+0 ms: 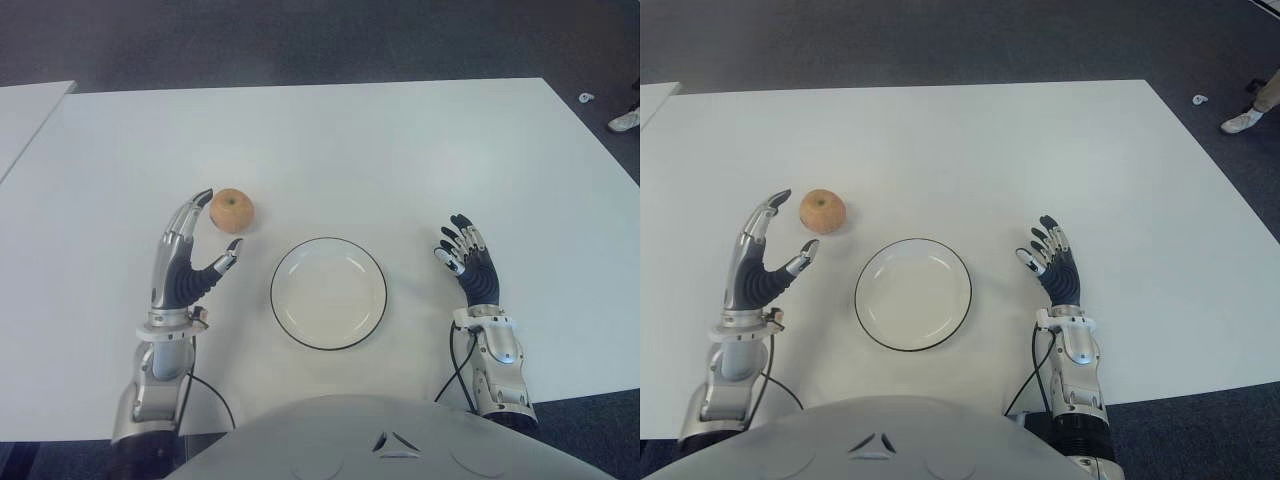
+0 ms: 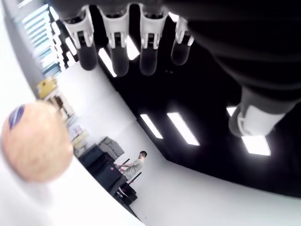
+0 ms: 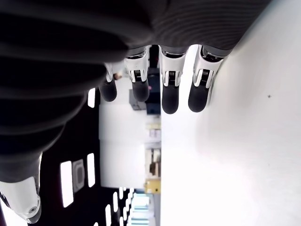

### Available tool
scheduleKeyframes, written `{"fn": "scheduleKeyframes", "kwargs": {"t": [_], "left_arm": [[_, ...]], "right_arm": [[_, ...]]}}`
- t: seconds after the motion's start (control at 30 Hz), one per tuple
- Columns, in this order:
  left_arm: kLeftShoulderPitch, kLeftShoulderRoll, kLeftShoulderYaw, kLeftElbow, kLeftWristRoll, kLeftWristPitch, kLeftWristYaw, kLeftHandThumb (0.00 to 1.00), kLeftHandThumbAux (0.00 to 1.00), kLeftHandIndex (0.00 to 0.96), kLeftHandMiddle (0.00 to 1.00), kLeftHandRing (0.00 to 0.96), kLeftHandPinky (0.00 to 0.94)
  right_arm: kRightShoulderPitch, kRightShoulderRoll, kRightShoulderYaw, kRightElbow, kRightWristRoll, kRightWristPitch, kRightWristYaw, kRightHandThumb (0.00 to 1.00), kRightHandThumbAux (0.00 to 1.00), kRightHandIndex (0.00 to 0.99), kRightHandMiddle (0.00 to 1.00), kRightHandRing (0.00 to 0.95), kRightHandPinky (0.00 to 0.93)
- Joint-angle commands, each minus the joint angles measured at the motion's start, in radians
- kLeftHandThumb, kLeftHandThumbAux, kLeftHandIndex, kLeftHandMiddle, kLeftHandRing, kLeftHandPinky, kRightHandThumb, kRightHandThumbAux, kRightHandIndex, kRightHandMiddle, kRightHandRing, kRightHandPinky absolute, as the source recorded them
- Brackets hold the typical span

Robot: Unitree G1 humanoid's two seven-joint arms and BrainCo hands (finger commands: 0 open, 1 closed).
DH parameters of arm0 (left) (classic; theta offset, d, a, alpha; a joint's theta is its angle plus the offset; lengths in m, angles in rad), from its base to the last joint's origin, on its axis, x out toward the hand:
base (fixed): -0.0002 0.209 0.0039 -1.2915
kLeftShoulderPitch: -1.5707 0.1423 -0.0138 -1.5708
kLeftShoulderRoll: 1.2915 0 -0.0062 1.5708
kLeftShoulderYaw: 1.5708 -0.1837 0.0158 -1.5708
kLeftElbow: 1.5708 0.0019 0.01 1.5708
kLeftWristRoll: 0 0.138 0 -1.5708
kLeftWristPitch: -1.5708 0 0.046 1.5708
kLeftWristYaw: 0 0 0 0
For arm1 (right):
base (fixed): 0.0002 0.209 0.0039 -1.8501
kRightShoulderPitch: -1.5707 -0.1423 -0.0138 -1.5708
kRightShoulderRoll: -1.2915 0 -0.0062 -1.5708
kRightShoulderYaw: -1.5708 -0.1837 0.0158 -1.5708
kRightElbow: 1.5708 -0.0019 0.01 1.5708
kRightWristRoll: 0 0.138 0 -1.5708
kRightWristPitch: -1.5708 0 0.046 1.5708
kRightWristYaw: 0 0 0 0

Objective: Put the apples into the plate.

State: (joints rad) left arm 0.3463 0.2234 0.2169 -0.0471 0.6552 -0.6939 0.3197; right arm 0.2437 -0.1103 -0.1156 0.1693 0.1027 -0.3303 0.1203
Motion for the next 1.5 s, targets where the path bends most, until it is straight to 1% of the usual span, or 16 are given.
{"fn": "scheduleKeyframes", "kwargs": {"t": [0.03,0.1,0.27,0.4,0.53,0.57,0.63,0.8,0.97,1.1,1.27,1.5], "left_arm": [[-0.08,0.157,-0.004,0.001,0.351,0.114,0.155,0.32,0.422,0.121,0.141,0.128,0.129],[-0.11,0.182,-0.021,0.017,0.379,0.148,0.151,0.313,0.407,0.121,0.139,0.123,0.12],[-0.165,0.22,-0.069,0.042,0.412,0.211,0.138,0.304,0.382,0.119,0.131,0.109,0.102],[-0.22,0.262,-0.126,0.086,0.454,0.266,0.164,0.308,0.378,0.123,0.133,0.111,0.11],[-0.257,0.3,-0.173,0.126,0.47,0.302,0.194,0.319,0.374,0.132,0.139,0.117,0.123],[-0.281,0.319,-0.193,0.152,0.475,0.311,0.195,0.333,0.367,0.142,0.144,0.121,0.125],[-0.314,0.347,-0.221,0.188,0.478,0.322,0.191,0.331,0.365,0.141,0.144,0.12,0.119],[-0.402,0.396,-0.283,0.308,0.464,0.323,0.19,0.32,0.363,0.14,0.142,0.116,0.121],[-0.456,0.423,-0.339,0.382,0.449,0.327,0.188,0.309,0.353,0.141,0.14,0.115,0.127],[-0.511,0.429,-0.386,0.445,0.435,0.331,0.169,0.308,0.348,0.143,0.14,0.119,0.141],[-0.561,0.436,-0.432,0.515,0.405,0.327,0.151,0.324,0.35,0.149,0.141,0.127,0.154],[-0.599,0.448,-0.478,0.568,0.365,0.321,0.129,0.337,0.354,0.153,0.137,0.13,0.166]], "right_arm": [[0.047,0.014,0.026,0.126,-0.038,0.083,-0.012,0.273,0.628,0.001,0.093,0.122,0.154],[0.047,0.014,0.03,0.127,-0.045,0.082,-0.017,0.262,0.63,0.0,0.093,0.121,0.146],[0.047,0.016,0.032,0.129,-0.053,0.084,-0.024,0.257,0.638,0.0,0.093,0.123,0.15],[0.051,0.018,0.036,0.122,-0.057,0.088,-0.032,0.252,0.639,0.0,0.093,0.124,0.149],[0.055,0.017,0.036,0.117,-0.057,0.09,-0.037,0.245,0.639,0.001,0.094,0.125,0.148],[0.055,0.016,0.035,0.12,-0.057,0.087,-0.039,0.244,0.639,0.006,0.101,0.134,0.161],[0.054,0.015,0.035,0.125,-0.056,0.082,-0.04,0.247,0.638,0.008,0.104,0.138,0.165],[0.054,0.013,0.034,0.134,-0.052,0.071,-0.037,0.252,0.643,0.013,0.115,0.151,0.176],[0.057,0.017,0.036,0.136,-0.049,0.061,-0.034,0.245,0.646,0.019,0.125,0.16,0.182],[0.06,0.02,0.037,0.133,-0.044,0.063,-0.032,0.242,0.646,0.021,0.128,0.162,0.182],[0.069,0.02,0.04,0.126,-0.043,0.062,-0.03,0.243,0.649,0.021,0.123,0.158,0.176],[0.076,0.02,0.037,0.117,-0.033,0.064,-0.023,0.251,0.65,0.024,0.121,0.158,0.176]]}}
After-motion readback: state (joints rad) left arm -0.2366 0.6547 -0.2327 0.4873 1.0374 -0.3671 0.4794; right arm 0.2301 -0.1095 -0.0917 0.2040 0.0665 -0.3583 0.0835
